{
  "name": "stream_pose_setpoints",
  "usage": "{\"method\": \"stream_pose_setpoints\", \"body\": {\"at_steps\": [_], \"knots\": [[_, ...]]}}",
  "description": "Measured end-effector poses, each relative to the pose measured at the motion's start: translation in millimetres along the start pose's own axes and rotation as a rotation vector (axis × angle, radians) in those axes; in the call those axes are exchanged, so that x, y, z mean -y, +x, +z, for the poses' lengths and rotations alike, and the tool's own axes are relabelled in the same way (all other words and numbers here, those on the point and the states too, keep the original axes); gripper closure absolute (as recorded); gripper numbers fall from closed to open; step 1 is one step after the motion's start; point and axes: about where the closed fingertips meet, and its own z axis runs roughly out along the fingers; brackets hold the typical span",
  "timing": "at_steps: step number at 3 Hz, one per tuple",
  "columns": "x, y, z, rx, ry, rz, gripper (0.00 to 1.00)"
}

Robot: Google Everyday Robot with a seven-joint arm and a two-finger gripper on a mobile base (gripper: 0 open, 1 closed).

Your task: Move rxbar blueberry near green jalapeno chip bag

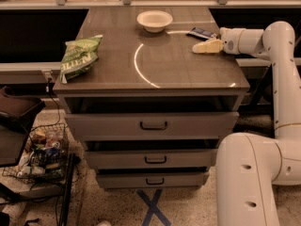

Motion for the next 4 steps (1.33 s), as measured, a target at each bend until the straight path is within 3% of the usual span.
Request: {"method": "stream_pose_setpoints", "body": {"at_steps": [2, 4], "knots": [[-4.5, -6.9, 4.8, 0.003, -0.007, -0.037, 0.03], [-8.6, -8.4, 10.7, -0.005, -0.014, -0.054, 0.49]]}}
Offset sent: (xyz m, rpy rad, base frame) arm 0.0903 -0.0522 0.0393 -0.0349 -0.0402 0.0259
